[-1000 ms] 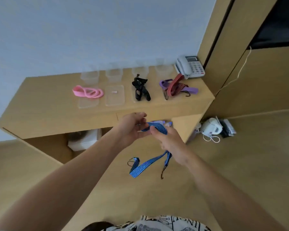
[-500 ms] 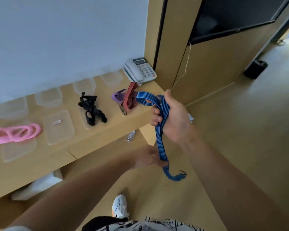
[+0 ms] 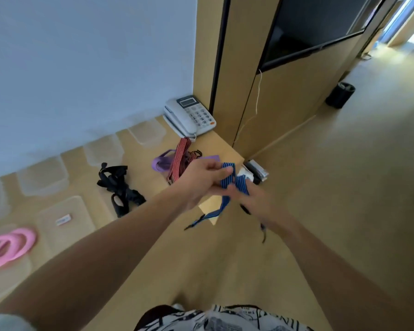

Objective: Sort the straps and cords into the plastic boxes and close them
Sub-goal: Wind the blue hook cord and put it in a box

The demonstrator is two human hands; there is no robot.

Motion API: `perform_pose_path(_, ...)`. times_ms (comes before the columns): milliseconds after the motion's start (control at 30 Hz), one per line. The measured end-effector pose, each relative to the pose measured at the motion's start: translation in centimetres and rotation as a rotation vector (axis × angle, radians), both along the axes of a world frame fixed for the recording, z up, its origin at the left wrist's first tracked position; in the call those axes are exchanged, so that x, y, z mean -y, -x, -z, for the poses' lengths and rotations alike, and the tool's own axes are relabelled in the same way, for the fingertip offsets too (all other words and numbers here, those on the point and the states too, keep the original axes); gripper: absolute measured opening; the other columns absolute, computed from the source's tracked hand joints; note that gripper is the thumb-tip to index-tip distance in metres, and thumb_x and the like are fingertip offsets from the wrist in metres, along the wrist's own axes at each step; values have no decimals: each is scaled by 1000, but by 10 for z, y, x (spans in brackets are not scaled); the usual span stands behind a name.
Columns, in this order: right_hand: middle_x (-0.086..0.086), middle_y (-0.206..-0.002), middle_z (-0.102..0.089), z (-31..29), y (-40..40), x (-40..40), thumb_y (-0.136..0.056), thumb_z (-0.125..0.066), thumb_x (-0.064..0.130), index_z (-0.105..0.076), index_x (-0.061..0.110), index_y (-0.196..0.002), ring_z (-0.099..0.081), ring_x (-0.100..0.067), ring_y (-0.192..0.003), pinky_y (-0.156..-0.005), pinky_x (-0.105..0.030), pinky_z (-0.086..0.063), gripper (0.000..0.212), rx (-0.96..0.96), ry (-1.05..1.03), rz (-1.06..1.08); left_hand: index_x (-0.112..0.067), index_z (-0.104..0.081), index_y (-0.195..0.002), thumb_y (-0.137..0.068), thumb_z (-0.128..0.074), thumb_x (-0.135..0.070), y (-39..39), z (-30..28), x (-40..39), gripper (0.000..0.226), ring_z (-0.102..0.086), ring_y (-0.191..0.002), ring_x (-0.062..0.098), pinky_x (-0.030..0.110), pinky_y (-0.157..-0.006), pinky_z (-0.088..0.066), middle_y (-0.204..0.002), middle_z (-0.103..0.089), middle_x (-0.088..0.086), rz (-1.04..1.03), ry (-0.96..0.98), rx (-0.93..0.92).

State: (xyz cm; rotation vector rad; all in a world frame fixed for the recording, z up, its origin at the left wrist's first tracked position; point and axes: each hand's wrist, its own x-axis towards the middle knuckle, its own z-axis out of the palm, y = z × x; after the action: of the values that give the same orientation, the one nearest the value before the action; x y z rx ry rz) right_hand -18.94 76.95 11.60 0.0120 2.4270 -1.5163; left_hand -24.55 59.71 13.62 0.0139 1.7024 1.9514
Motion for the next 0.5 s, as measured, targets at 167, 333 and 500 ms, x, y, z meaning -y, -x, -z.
perform_pose_path(167, 21, -94, -74, 22, 17, 40, -83, -82, 26, -69, 40, -100, -67, 5, -87, -70, -12, -52, 26, 21, 244, 83, 4, -68, -103, -91, -73, -17, 29, -25, -6, 25, -72, -84, 29, 23, -58, -59, -93, -70, 20, 21, -16, -28)
perform_pose_path(333, 12, -65, -67, 27, 63, 48, -92, -70, 22, -69, 37, -74, -62, 2, -60, -57, -12, -45, 24, 55, 172, -11, -5, -66, -89, -93, -72, -16, 72, -35, 19, 13, -73, -66, 25, 24, -51, -57, -76, -74, 12, -191, -13, -64)
perform_pose_path(500, 9, -60, -59, 18, 136, 21, -93, -71, 29, -59, 21, -94, -58, -15, -54, -49, -26, -50, 14, 7, 185, -24, -7, -65, -93, -95, -69, -20, 118, -16, 58, 14, -67, -52, 16, 26, -49, -55, -61, -66, 4, -564, 129, -13)
